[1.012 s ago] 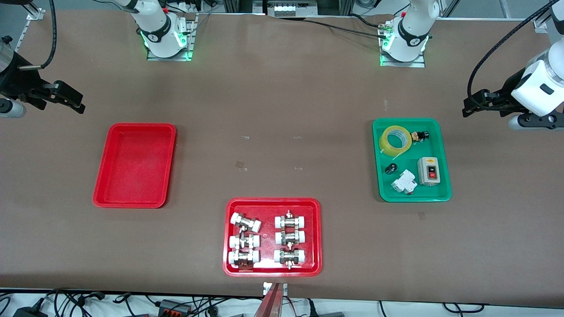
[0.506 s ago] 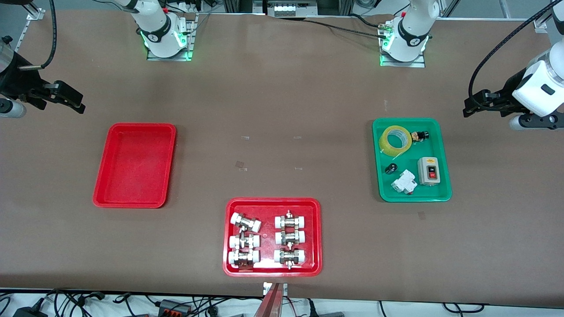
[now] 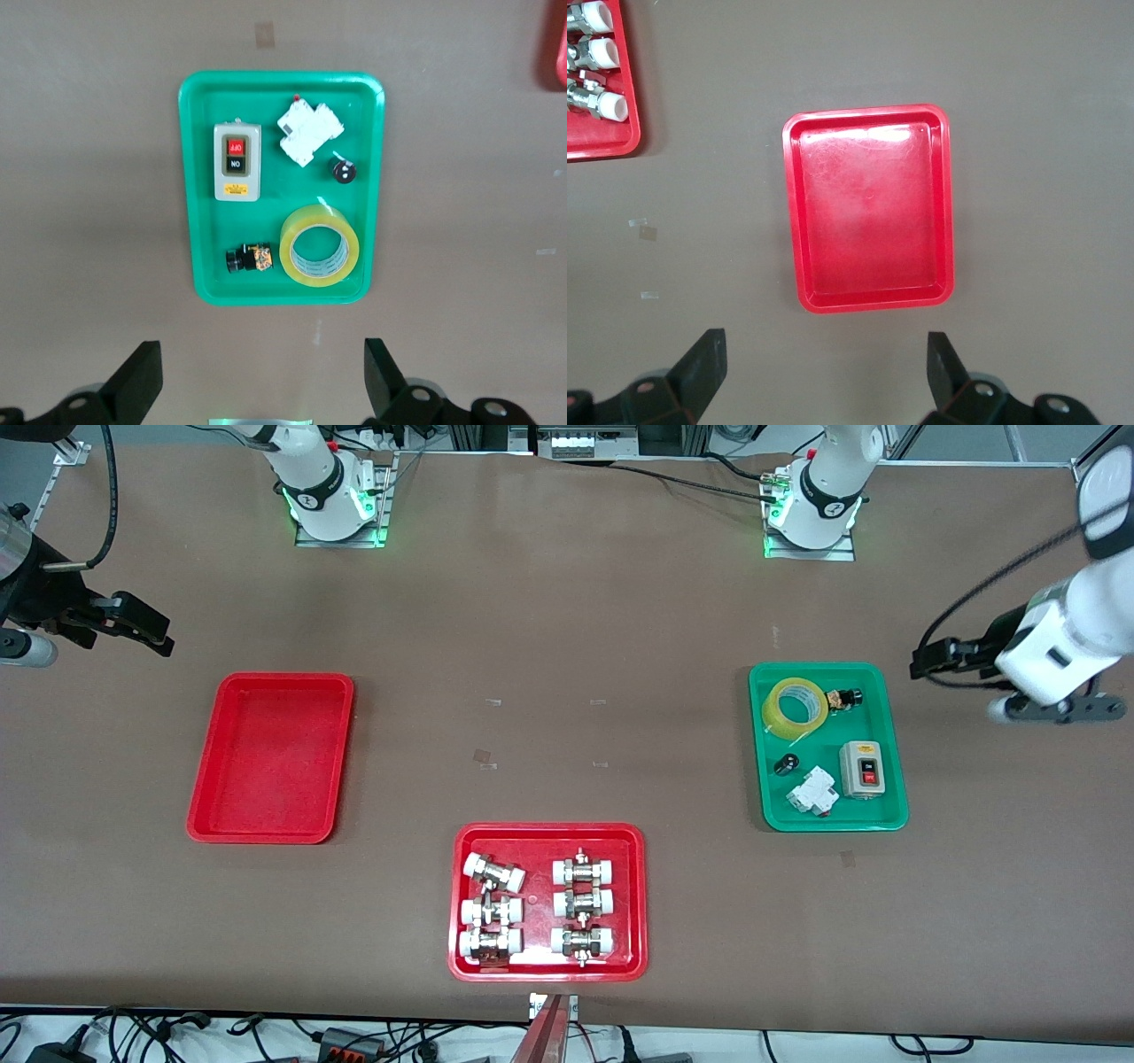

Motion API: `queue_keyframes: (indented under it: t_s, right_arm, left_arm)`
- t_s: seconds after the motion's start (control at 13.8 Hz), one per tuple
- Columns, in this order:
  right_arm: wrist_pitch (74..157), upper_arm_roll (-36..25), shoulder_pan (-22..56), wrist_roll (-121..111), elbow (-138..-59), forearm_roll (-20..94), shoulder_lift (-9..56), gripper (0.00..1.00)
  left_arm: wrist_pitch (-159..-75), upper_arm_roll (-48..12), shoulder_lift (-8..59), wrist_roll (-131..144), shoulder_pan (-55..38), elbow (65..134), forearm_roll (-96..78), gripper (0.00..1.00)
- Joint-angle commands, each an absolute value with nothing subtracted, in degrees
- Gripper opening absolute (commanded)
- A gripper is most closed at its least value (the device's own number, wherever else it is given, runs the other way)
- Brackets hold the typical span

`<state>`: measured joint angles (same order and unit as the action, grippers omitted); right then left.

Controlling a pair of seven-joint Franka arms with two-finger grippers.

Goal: Left arm passes tape to right arm into tray
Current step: 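Reach the left gripper down over the yellow tape roll and grasp its rim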

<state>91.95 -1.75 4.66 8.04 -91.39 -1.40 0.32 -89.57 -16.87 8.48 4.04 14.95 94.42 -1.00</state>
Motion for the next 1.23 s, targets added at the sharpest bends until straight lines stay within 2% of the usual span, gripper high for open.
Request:
queue_keyframes:
  t_s: [0.0, 0.14, 0.22, 0.43, 0.58, 0.65, 1.08, 1.16]
  right_arm:
    - [91.4, -1.6, 4.5, 7.0, -90.4, -1.8, 0.6, 1.0]
    - [91.3, -1.6, 4.5, 7.0, -90.4, -1.7, 0.6, 1.0]
    - [91.3, -1.6, 4.5, 7.0, -90.4, -1.7, 0.6, 1.0]
    - [91.3, -1.6, 4.5, 7.0, -90.4, -1.7, 0.6, 1.0]
    - [91.2, -1.6, 4.5, 7.0, -90.4, -1.7, 0.7, 1.0]
    - [91.3, -1.6, 4.5, 7.0, -90.4, -1.7, 0.6, 1.0]
    - [91.3, -1.6, 4.5, 7.0, -90.4, -1.8, 0.7, 1.0]
    - [91.3, -1.6, 4.5, 7.0, -90.4, -1.7, 0.7, 1.0]
  left_arm:
    - [-93.4, -17.0, 17.5, 3.3, 15.4, 94.5, -1.8, 1.0]
    - [-96.0, -17.0, 18.5, 4.0, 14.0, 98.0, -1.6, 1.0]
    - [-98.7, -17.1, 18.1, 4.0, 13.7, 102.3, -1.6, 1.0]
    - [-108.0, -17.1, 17.2, 4.1, 14.1, 113.3, -1.6, 1.0]
    - [-117.5, -17.1, 17.2, 4.3, 14.2, 121.3, -1.6, 1.0]
    - [-120.1, -17.1, 17.5, 4.3, 14.2, 123.4, -1.6, 1.0]
    - [-122.7, -17.1, 20.9, 4.5, 14.2, 124.3, -1.6, 0.99]
    - [-122.9, -17.0, 20.8, 4.6, 14.2, 124.4, -1.6, 0.91]
